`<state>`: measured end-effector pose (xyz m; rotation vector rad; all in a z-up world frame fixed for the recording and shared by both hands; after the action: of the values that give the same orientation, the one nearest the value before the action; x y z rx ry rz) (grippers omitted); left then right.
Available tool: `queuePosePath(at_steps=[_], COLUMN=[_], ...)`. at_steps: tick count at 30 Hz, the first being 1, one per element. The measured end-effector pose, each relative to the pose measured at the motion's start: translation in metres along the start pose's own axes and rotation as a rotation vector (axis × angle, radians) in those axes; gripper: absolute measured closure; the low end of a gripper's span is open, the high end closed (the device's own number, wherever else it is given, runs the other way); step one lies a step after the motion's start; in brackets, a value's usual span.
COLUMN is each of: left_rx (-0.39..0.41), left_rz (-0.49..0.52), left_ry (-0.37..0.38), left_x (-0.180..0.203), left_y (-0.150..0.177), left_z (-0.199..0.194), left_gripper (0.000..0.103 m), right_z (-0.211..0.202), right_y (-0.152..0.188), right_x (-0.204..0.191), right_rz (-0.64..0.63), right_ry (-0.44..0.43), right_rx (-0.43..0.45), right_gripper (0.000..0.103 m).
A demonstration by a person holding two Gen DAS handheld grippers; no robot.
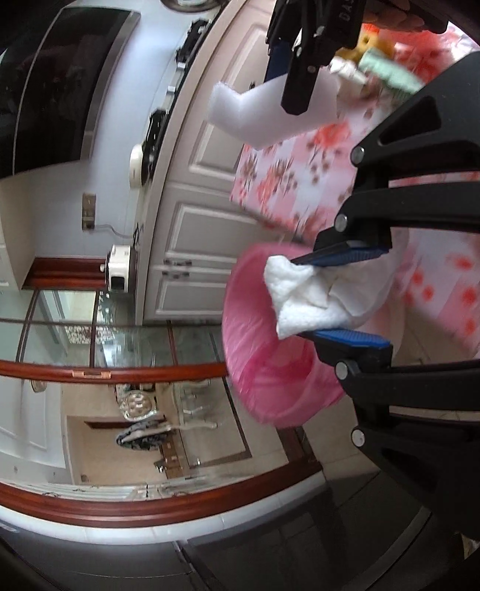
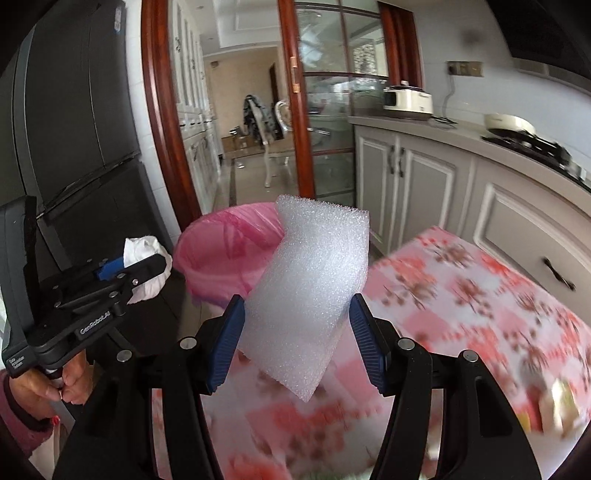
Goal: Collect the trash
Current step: 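Carry tissue and foam sheet to the pink bin and release both, then grasp the green zigzag cloth with the left gripper while the right grasps an L-shaped foam piece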
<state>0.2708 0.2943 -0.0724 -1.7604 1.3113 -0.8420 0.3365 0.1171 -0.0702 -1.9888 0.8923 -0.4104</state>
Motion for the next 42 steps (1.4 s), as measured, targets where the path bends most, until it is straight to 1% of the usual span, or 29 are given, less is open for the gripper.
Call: queuePosePath(at_steps=[5, 10, 12, 15, 16, 17, 18, 19, 20, 21, 22, 25, 27, 28, 30, 32, 33, 35, 38, 40, 42], left_rx=[0.003, -0.026, -0.041, -0.065, -0.073, -0.078, -0.083, -0.087, -0.089, -0.09, -0.096, -0.098, -0.096, -0.09, -0.07, -0.049, -0.037, -0.013, 0.027, 0.073, 0.091], left_rz=[-0.003, -0.015, -0.025, -0.045, -0.057, -0.069, -0.081, -0.095, -0.101, -0.105, -0.107, -0.12, -0.136, -0.14, -0.134, -0.122, -0.117, -0.105, -0.084, -0.068, -0.052], left_ry=[-0.036, -0.015, -0.007, -0.016, -0.017, -0.016, -0.007, -0.004, -0.011, -0.02, -0.03, -0.058, -0.068, -0.077, -0.099, -0.114, -0.12, -0.11, -0.083, -0.064, -0.049], left_x=[-0.03, -0.053, -0.062, -0.077, -0.082, -0.087, -0.092, -0.096, -0.099, -0.102, -0.105, -0.11, -0.112, -0.11, -0.105, -0.098, -0.093, -0.076, -0.049, -0.026, -0.006], left_y=[-0.029, -0.055, -0.058, -0.059, -0.059, -0.059, -0.059, -0.058, -0.056, -0.055, -0.052, -0.047, -0.043, -0.042, -0.04, -0.036, -0.034, -0.03, -0.024, -0.019, -0.016], left_z=[0.036, 0.087, 0.104, 0.129, 0.137, 0.142, 0.147, 0.153, 0.156, 0.159, 0.161, 0.159, 0.151, 0.145, 0.128, 0.109, 0.099, 0.075, 0.044, 0.021, 0.008], left_gripper=[0.073, 0.071, 0.07, 0.069, 0.067, 0.06, 0.055, 0.043, 0.036, 0.035, 0.035, 0.035, 0.032, 0.03, 0.026, 0.017, 0.016, 0.013, 0.013, 0.013, 0.013], right_z=[0.048, 0.104, 0.126, 0.153, 0.16, 0.165, 0.17, 0.174, 0.177, 0.179, 0.179, 0.17, 0.153, 0.146, 0.121, 0.094, 0.08, 0.054, 0.009, -0.022, -0.048], right_y=[-0.031, -0.058, -0.065, -0.072, -0.075, -0.076, -0.078, -0.079, -0.079, -0.079, -0.079, -0.077, -0.074, -0.073, -0.067, -0.06, -0.055, -0.047, -0.03, -0.017, -0.006], right_x=[-0.008, -0.011, -0.014, -0.015, -0.016, -0.015, -0.014, -0.014, -0.013, -0.011, -0.009, -0.002, 0.004, 0.005, 0.009, 0.011, 0.012, 0.012, 0.016, 0.023, 0.031], right_rz=[0.002, 0.009, 0.008, 0.012, 0.014, 0.013, 0.011, 0.013, 0.019, 0.029, 0.035, 0.05, 0.07, 0.078, 0.092, 0.1, 0.105, 0.108, 0.111, 0.12, 0.123], right_ry=[-0.041, -0.101, -0.12, -0.148, -0.156, -0.161, -0.166, -0.169, -0.174, -0.184, -0.186, -0.172, -0.148, -0.142, -0.12, -0.092, -0.078, -0.052, -0.01, 0.021, 0.057], right_rx=[-0.001, -0.015, -0.025, -0.044, -0.045, -0.046, -0.048, -0.046, -0.047, -0.05, -0.049, -0.033, -0.019, -0.013, 0.007, 0.024, 0.03, 0.043, 0.055, 0.059, 0.069], right_gripper=[0.047, 0.046, 0.046, 0.045, 0.044, 0.042, 0.038, 0.037, 0.036, 0.033, 0.032, 0.032, 0.032, 0.032, 0.032, 0.032, 0.032, 0.032, 0.032, 0.031, 0.029])
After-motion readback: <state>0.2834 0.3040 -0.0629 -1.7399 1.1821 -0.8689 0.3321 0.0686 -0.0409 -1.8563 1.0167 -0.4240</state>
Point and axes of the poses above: each gripper's, at about its wrist camera, not at the fingertips, and z roughly the way its jaws point, x to its right, y to its underside, the point moved 5 cm from there along z, roughly the way its jaws point, and after that the axes turned 3 degrees about -z, right-handed, at the moved point
